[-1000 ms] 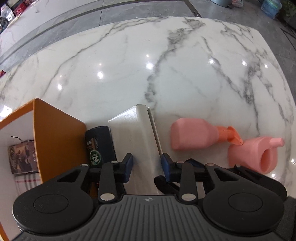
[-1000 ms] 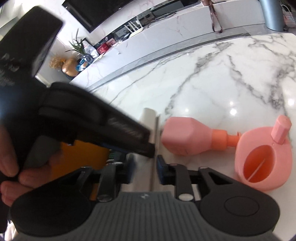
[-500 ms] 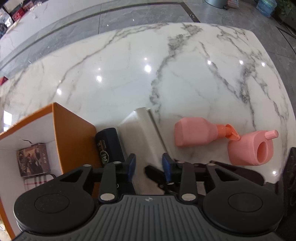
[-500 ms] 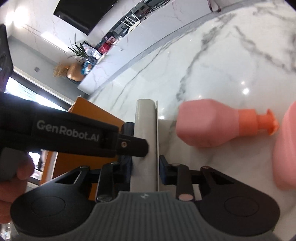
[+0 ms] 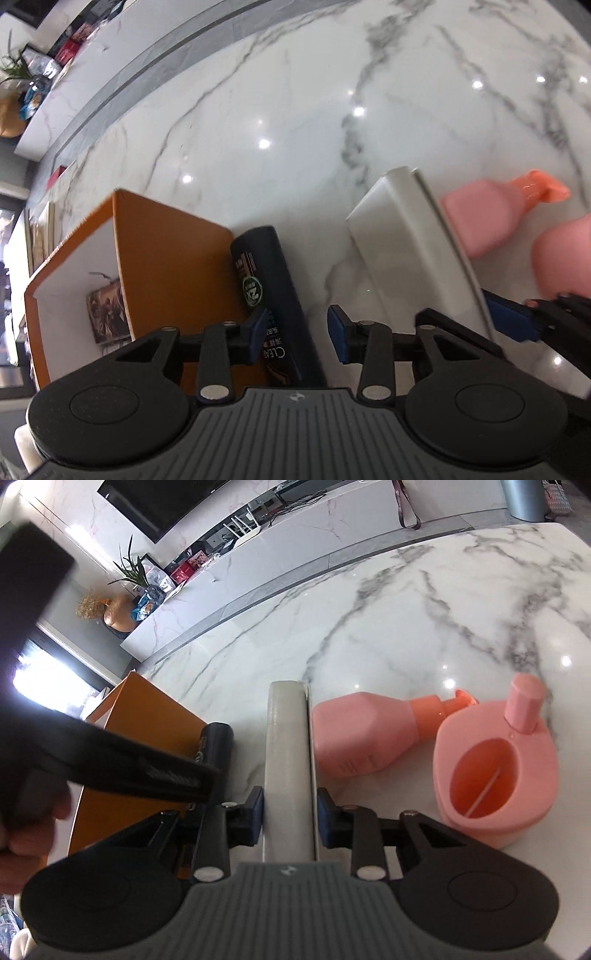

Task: Organize rigid objects
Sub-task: 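Lift the deodorant can and white box and carry both toward the orange box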

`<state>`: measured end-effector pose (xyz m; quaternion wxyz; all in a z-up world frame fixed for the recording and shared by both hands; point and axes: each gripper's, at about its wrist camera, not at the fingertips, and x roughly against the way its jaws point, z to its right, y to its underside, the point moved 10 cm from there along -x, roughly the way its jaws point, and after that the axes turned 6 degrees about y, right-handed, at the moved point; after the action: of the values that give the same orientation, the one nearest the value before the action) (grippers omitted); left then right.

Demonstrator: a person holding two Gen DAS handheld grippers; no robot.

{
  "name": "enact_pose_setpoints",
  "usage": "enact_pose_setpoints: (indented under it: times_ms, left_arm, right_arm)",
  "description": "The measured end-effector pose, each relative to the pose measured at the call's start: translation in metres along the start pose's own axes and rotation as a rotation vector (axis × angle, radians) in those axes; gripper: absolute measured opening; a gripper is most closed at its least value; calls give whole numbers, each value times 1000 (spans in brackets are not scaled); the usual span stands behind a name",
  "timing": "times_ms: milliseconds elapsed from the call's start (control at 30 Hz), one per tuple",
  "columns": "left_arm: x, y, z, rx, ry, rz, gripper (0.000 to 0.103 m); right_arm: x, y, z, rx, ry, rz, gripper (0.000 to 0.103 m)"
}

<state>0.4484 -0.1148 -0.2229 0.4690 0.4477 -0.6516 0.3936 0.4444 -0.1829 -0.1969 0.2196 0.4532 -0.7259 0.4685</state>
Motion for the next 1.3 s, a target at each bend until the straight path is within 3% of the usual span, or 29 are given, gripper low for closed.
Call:
enact_pose_setpoints:
  times_ms: [267, 400, 467, 633, 833, 967, 1300]
  left_arm:
    - [-13, -1, -3, -28, -125, -27, 37]
    - [-14, -4, -2, -57, -162, 6, 38]
    - [-10, -3, -2, -43, -117, 28, 36]
    - [7, 4, 12, -11, 137, 62, 35]
    - [1, 4, 6, 13, 147, 50, 38]
    - [-14, 9, 2, 91, 176, -20, 40]
    - [12, 12, 2, 123, 259, 84, 38]
  right_arm:
    - [-2, 0, 3, 4, -28, -2, 30]
    - [-1, 1, 3, 14, -35, 0, 30]
    - [0, 1, 3, 7, -45, -8, 30]
    - [3, 4, 2, 47, -40, -19, 30]
    - [-1, 4, 3, 43, -52, -28, 30]
    - [-3, 7, 2, 46, -53, -40, 30]
    - [-1, 6, 5, 10, -72, -29, 30]
